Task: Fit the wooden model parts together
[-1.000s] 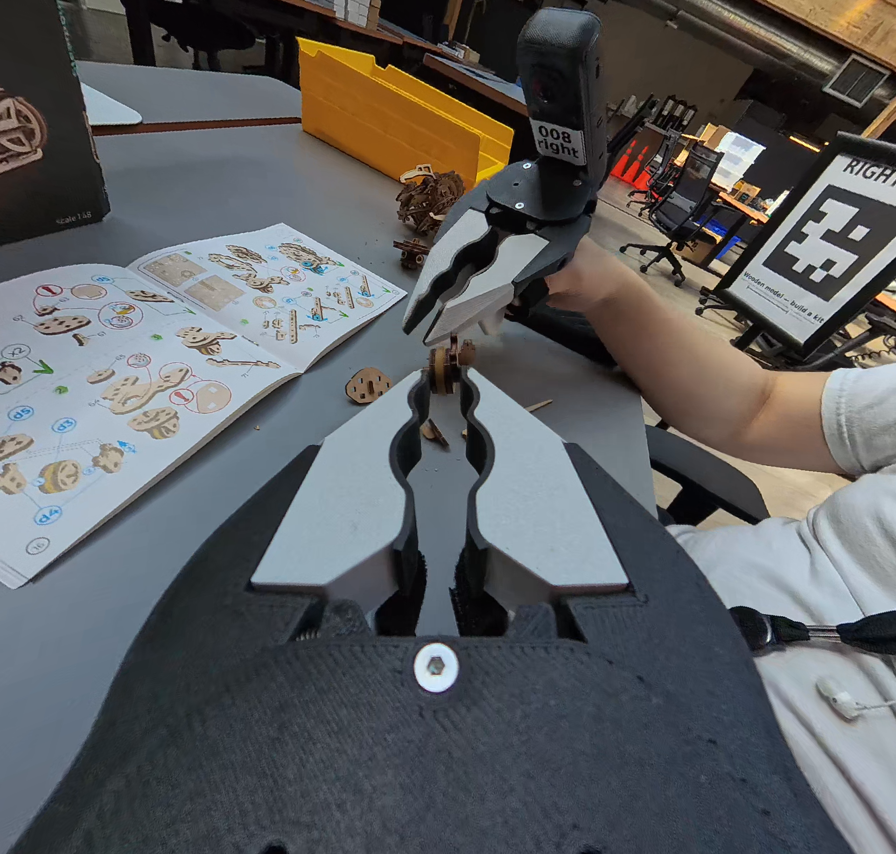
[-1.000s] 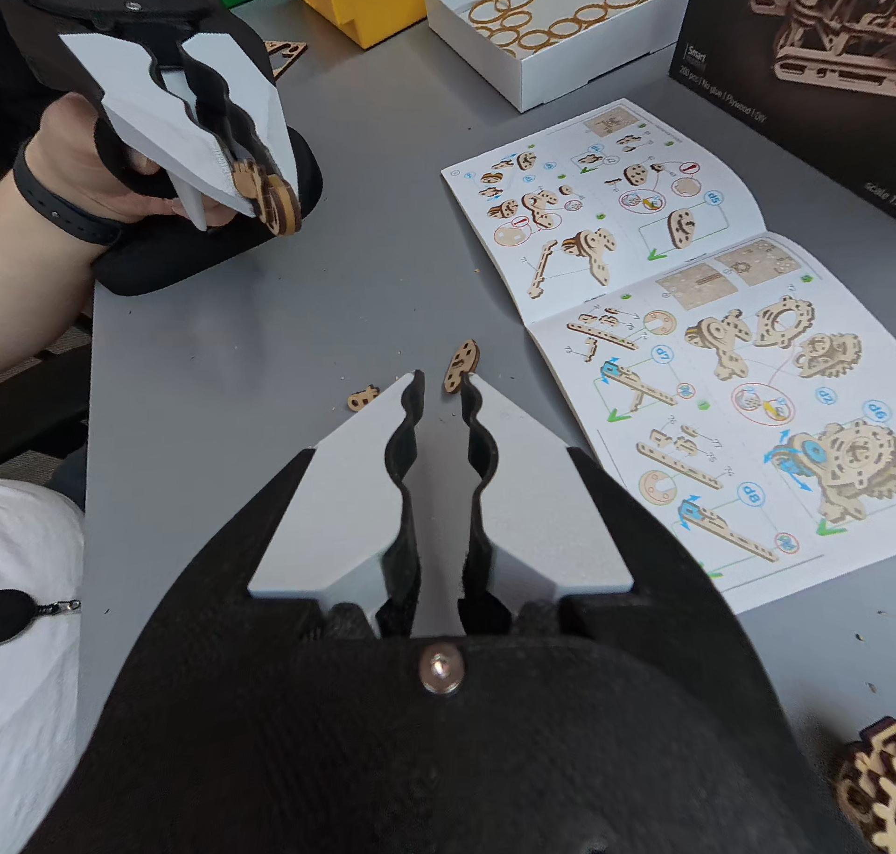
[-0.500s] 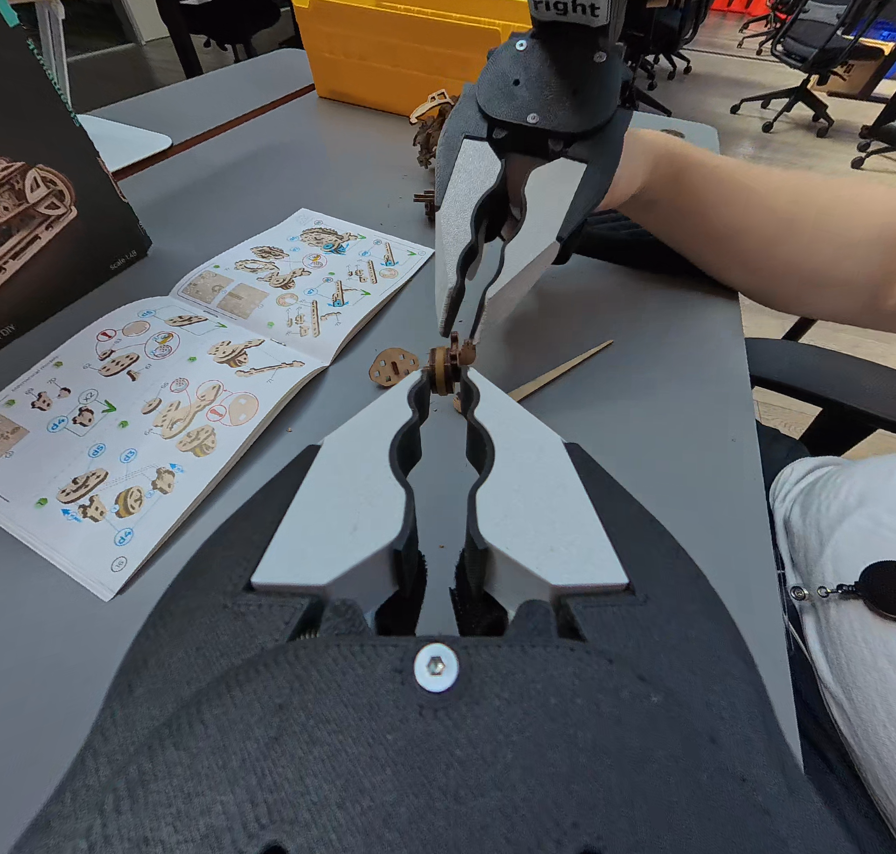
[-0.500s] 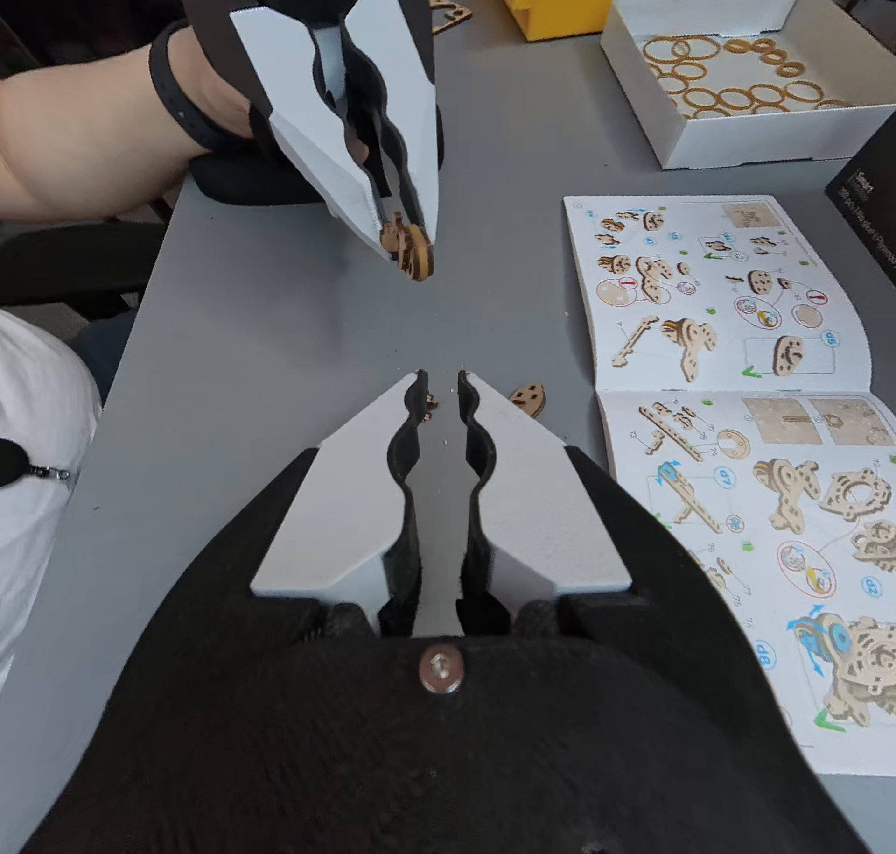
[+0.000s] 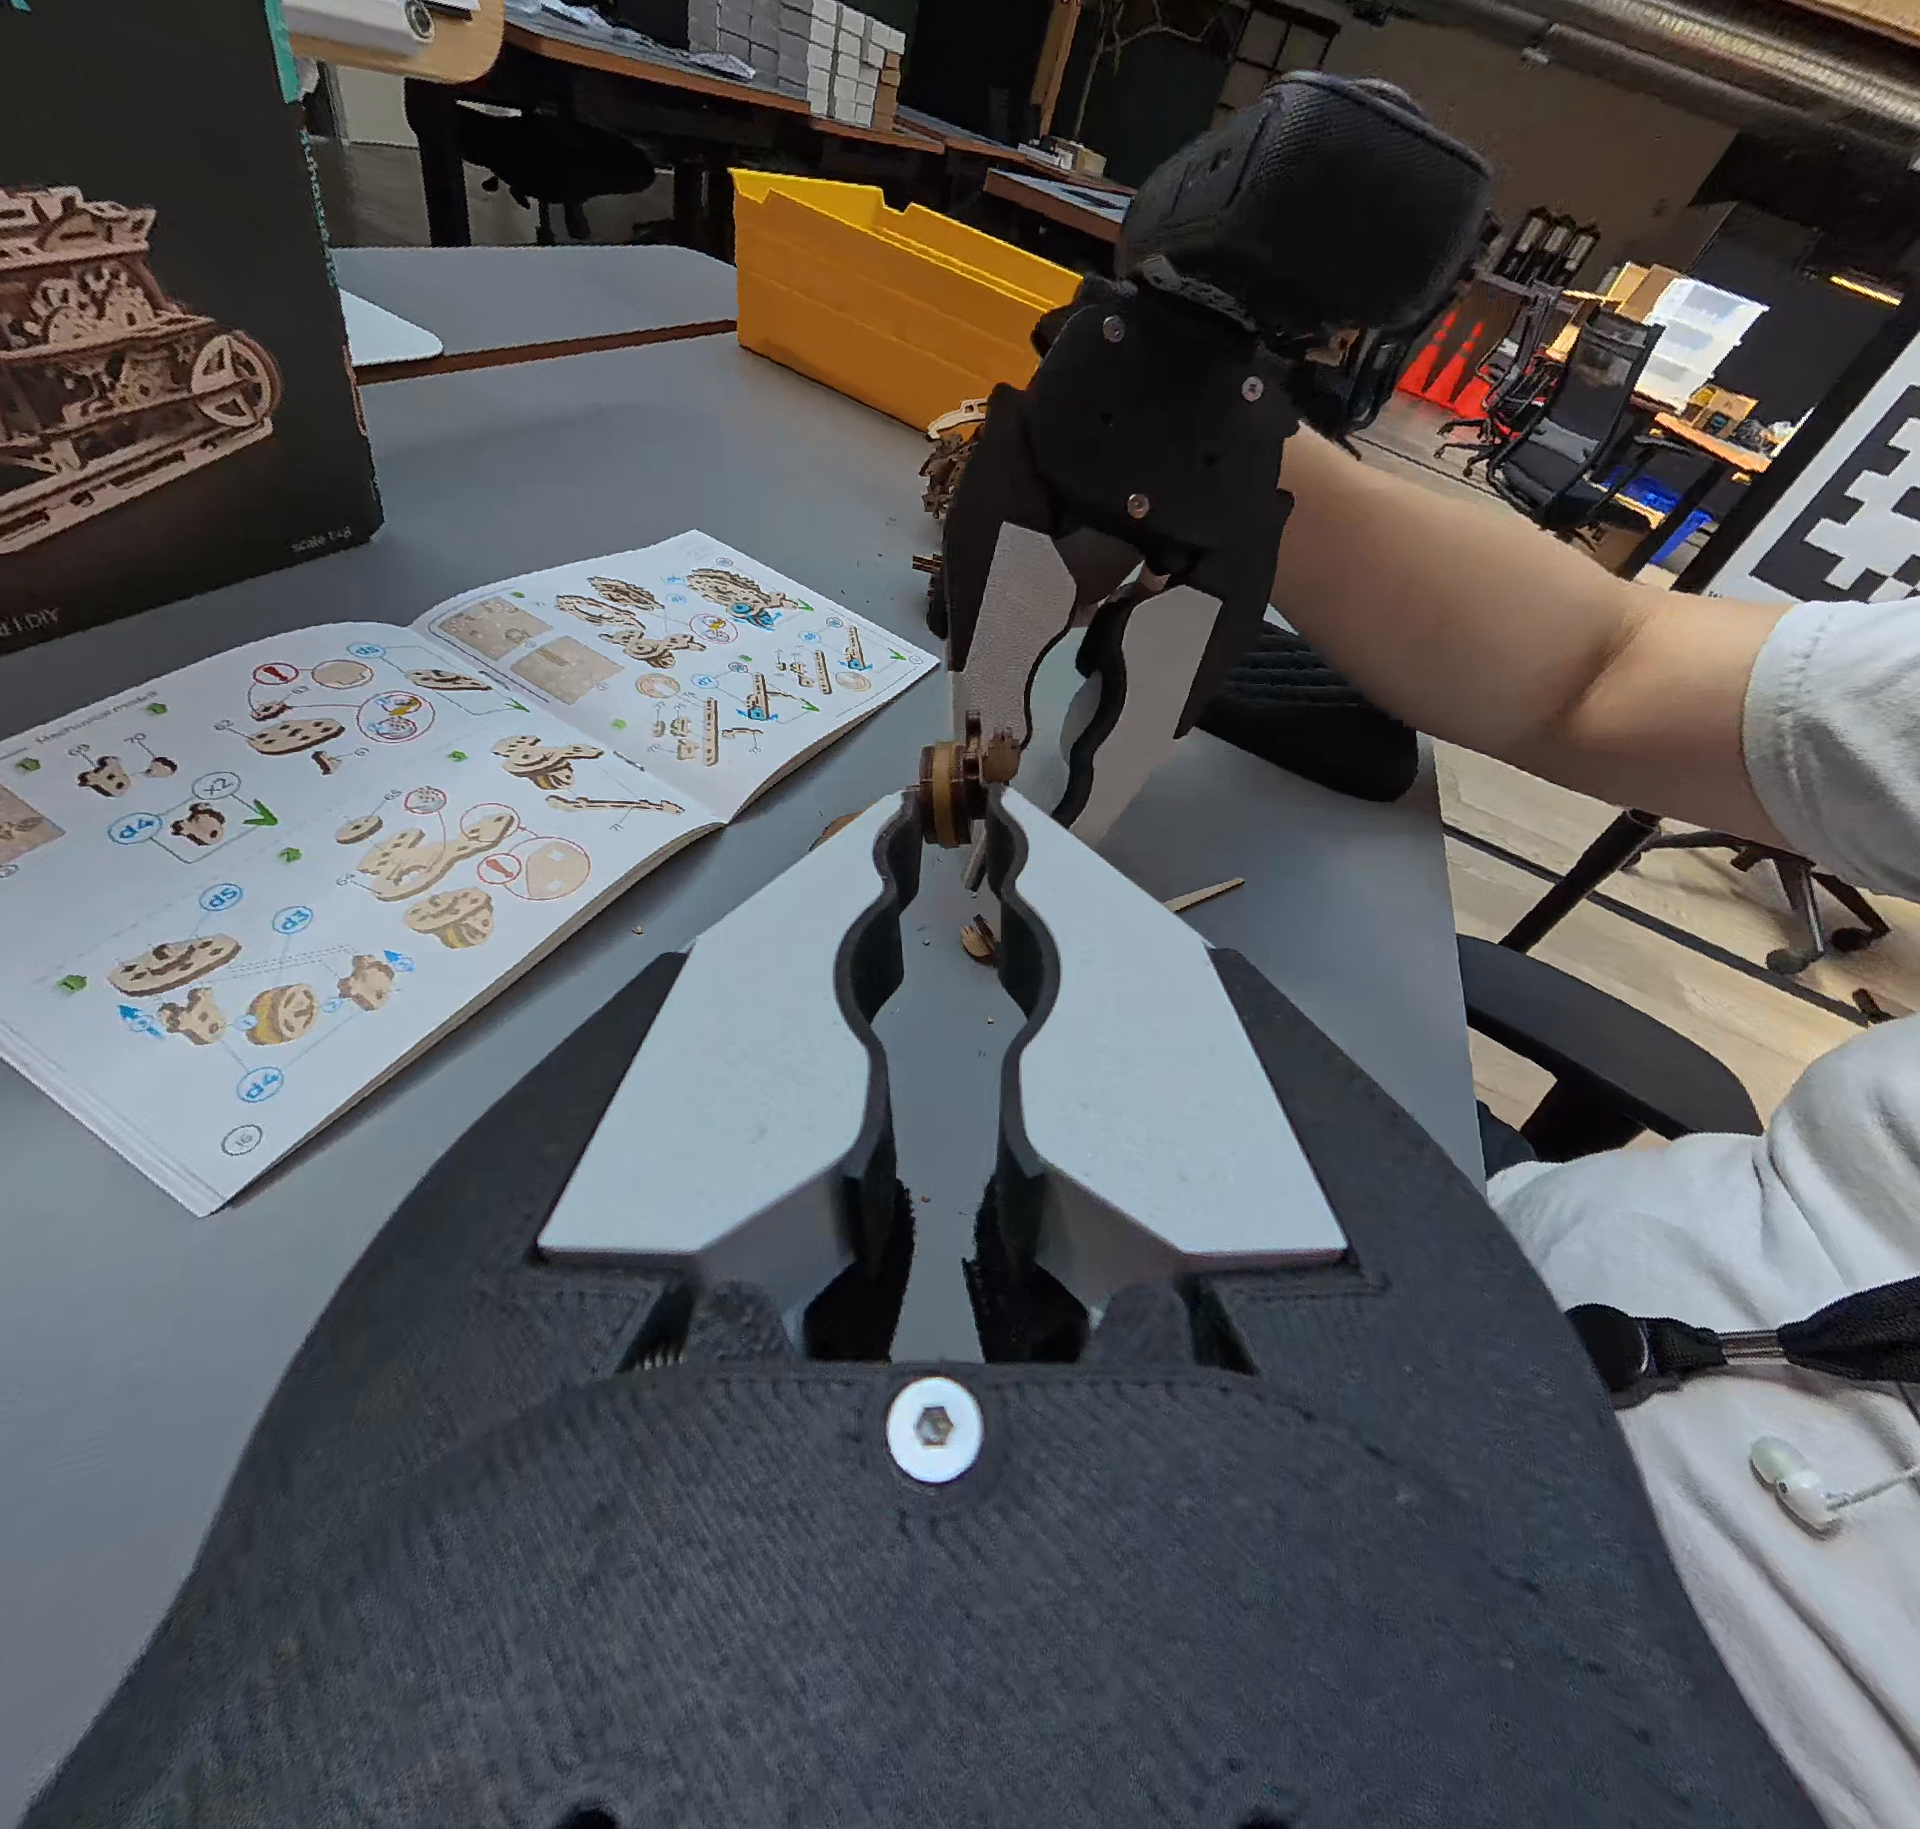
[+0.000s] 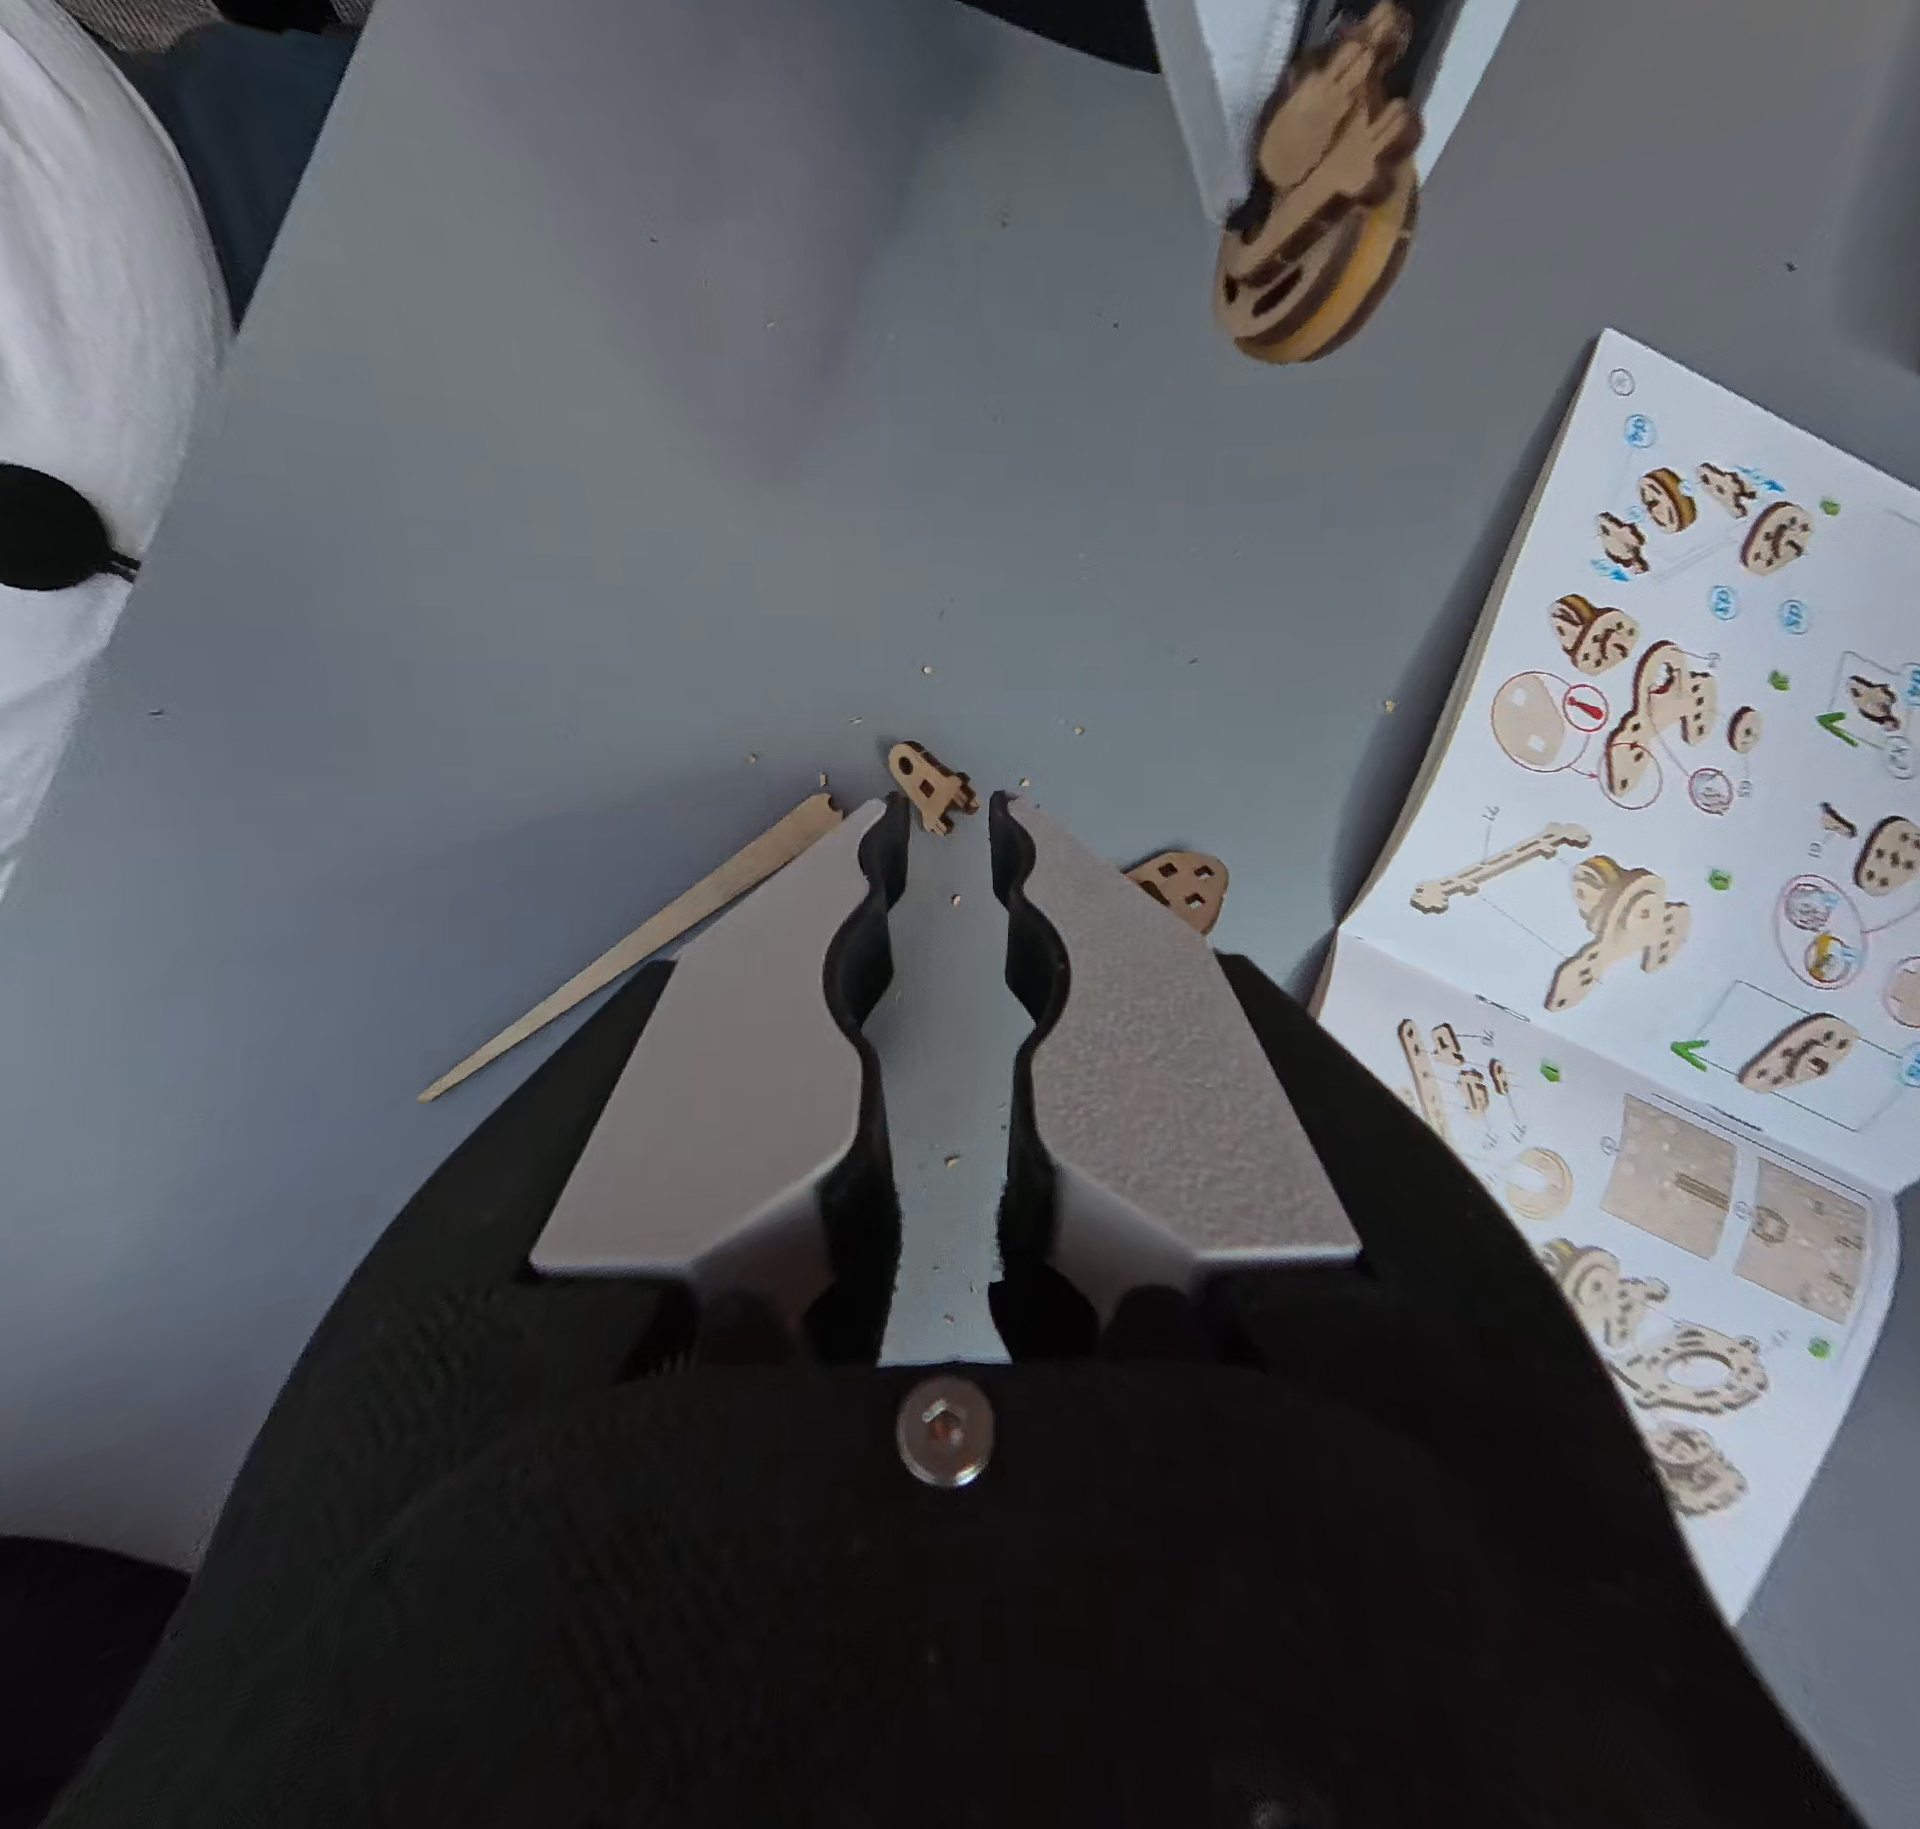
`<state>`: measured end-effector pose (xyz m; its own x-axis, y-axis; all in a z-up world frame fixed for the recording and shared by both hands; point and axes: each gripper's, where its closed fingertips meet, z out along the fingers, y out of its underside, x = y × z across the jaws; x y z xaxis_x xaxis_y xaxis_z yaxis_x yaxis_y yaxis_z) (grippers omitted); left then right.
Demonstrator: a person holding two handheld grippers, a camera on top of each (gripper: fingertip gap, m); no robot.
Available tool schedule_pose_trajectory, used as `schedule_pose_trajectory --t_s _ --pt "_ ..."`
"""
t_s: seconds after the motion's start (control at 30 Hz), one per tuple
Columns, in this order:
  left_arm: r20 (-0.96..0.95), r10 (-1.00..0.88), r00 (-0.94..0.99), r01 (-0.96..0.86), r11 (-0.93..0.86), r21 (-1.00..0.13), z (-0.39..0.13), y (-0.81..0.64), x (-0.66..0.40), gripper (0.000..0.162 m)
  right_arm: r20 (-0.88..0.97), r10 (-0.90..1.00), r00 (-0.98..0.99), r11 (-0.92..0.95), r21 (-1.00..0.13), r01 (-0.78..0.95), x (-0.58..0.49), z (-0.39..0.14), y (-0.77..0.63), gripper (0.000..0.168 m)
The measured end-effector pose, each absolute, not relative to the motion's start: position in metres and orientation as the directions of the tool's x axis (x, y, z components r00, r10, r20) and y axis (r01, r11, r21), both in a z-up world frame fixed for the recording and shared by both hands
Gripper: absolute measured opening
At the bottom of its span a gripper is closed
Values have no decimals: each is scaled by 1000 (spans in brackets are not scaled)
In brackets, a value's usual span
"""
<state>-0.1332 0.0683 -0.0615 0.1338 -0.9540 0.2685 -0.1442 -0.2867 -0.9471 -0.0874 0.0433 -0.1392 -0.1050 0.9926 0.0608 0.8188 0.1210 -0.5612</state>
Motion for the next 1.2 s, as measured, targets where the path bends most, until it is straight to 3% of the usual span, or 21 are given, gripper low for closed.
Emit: schedule_pose_trajectory --t_s 0.03,0.13,0.27,0.33,0.47,0.53,0.63,0.77,1.0,1.2 --pt "284 -950 125 -143 -301 -943 -62 68 -133 9 12 994 -105 93 -586 805 -90 -141 41 17" --pt "313 -944 109 -163 -327 -931 -66 65 -132 10 -25 997 -74 45 -595 803 -90 -151 45 27" --pt "263 -960 97 -237 -279 -931 -75 56 -127 10 -68 996 -51 -1 -611 791 -90 -155 44 21" --pt "190 -977 94 -287 -210 -935 -80 50 -123 10 -96 994 -56 -17 -626 780 -91 -156 41 10" --pt "-17 -999 47 -418 -4 -909 -98 35 -116 10 -59 998 -26 -20 -667 745 -93 -155 48 9" --pt "-153 -987 41 -498 113 -860 -112 35 -114 10 -5 1000 -1 -3 -679 734 -92 -151 54 0" --pt "-409 -912 12 -582 327 -745 -127 39 -112 10 58 998 21 26 -701 713 -91 -143 60 0" --pt "-565 -821 -84 -670 466 -578 -148 38 -112 10 71 997 -7 54 -688 724 -93 -145 55 0" --pt "-626 -777 -56 -724 463 -510 -147 44 -126 10 84 994 68 15 -730 684 -110 -150 65 15" --pt "-650 -759 -25 -779 422 -463 -148 53 -147 10 221 974 54 128 -728 673 -126 -149 72 17"
